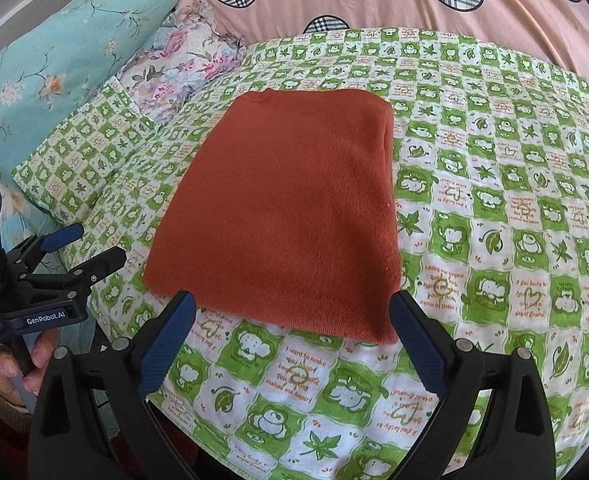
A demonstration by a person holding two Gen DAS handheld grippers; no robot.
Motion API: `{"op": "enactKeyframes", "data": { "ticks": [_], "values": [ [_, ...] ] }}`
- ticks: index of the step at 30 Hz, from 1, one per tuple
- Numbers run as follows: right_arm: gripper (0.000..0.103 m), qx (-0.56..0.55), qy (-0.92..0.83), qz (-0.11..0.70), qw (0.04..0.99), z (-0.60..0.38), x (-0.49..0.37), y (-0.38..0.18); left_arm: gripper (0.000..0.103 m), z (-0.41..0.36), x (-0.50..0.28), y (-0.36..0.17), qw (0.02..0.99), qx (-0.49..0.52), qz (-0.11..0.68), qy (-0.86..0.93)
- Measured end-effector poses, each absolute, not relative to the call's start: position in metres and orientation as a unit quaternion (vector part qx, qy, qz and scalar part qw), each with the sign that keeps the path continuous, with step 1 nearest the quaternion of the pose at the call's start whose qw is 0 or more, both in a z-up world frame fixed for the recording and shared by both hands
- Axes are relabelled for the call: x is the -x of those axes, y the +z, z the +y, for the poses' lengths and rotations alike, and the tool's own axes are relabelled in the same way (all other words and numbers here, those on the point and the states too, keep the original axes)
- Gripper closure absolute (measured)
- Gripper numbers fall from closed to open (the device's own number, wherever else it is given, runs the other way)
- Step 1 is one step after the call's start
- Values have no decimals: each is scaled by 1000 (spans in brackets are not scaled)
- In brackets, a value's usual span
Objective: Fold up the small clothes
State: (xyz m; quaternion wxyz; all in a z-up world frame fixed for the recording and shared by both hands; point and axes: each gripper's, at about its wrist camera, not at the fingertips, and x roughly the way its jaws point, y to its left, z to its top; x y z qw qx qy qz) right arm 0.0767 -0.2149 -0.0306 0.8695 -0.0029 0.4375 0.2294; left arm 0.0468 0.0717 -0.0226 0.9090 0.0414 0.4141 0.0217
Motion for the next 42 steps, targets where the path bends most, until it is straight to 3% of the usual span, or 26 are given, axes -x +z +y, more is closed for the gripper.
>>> {"op": "enactKeyframes", "data": {
  "ticks": [42],
  "values": [
    [5, -10, 224, 449, 865, -205, -128, -32, 1, 66, -98, -21, 910, -45, 410, 30]
  ]
}}
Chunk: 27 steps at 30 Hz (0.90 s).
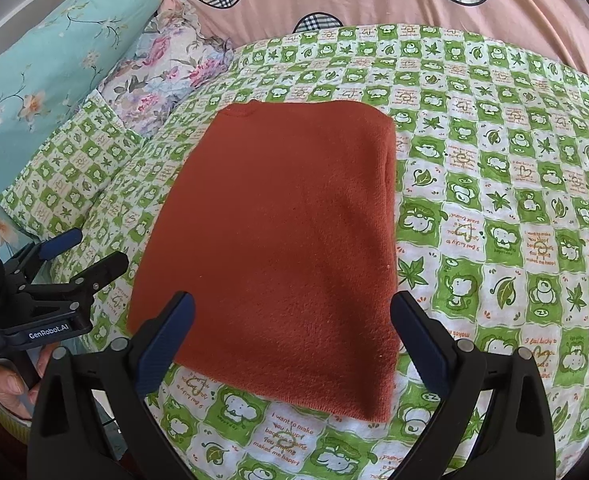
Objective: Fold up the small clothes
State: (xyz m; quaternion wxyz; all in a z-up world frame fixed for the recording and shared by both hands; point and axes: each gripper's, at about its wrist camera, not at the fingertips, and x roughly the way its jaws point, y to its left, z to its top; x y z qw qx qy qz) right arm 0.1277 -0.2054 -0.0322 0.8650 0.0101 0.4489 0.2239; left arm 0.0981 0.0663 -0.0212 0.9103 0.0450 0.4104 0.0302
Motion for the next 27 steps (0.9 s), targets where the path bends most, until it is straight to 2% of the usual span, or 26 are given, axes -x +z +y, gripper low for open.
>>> {"op": "enactKeyframes", "data": {
  "ticks": [27],
  "values": [
    [5, -7, 225, 454, 862, -199, -130, -35, 1, 60, -97, -18, 914, -48, 402, 23]
  ]
}}
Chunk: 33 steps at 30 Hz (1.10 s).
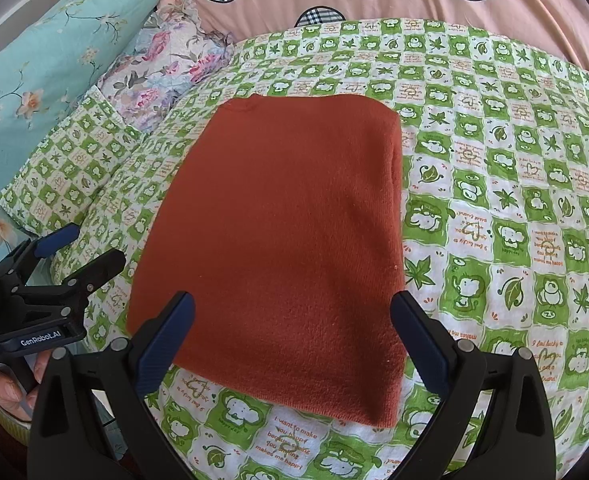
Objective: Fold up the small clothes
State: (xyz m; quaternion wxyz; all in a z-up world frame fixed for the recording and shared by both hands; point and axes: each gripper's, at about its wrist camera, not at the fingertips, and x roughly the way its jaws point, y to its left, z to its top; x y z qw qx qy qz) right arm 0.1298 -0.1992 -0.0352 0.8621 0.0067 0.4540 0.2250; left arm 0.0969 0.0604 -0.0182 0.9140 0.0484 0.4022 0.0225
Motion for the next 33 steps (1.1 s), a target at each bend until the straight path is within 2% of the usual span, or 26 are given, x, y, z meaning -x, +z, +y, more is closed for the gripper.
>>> {"op": "enactKeyframes", "data": {
  "ticks": [33],
  "values": [
    [5, -1, 230, 450, 863, -202, -128, -32, 1, 59, -94, -12, 918, -55, 393, 20]
  ]
}}
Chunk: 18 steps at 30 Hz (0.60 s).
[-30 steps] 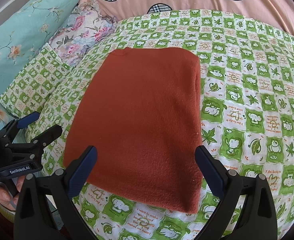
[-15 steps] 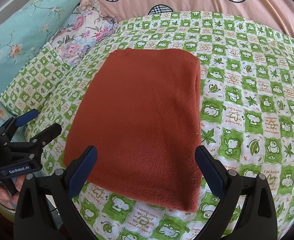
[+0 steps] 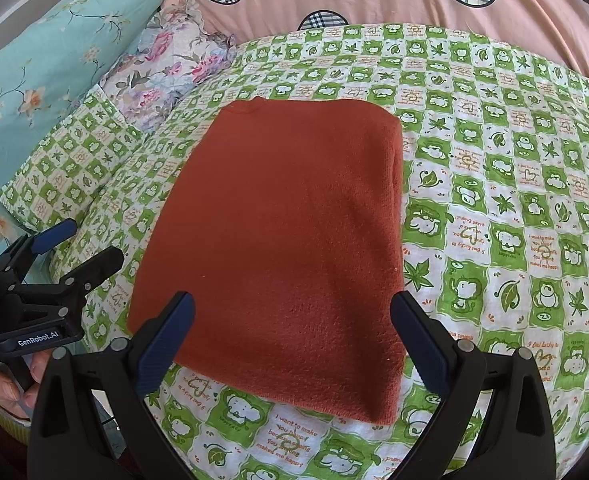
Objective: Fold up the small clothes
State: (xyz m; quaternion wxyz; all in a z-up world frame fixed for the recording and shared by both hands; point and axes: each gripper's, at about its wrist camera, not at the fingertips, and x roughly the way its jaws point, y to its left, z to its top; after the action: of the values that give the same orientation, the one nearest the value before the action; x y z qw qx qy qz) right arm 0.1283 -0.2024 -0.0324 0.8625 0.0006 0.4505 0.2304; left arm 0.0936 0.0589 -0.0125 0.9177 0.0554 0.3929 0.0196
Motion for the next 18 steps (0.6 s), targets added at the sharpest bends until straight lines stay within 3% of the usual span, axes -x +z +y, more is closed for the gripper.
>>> {"op": "enactKeyframes", "data": {
  "ticks": [18],
  "values": [
    [5, 2, 232, 450, 863, -202, -128, -30, 1, 59, -92, -11, 918, -58, 391, 23]
  ]
}}
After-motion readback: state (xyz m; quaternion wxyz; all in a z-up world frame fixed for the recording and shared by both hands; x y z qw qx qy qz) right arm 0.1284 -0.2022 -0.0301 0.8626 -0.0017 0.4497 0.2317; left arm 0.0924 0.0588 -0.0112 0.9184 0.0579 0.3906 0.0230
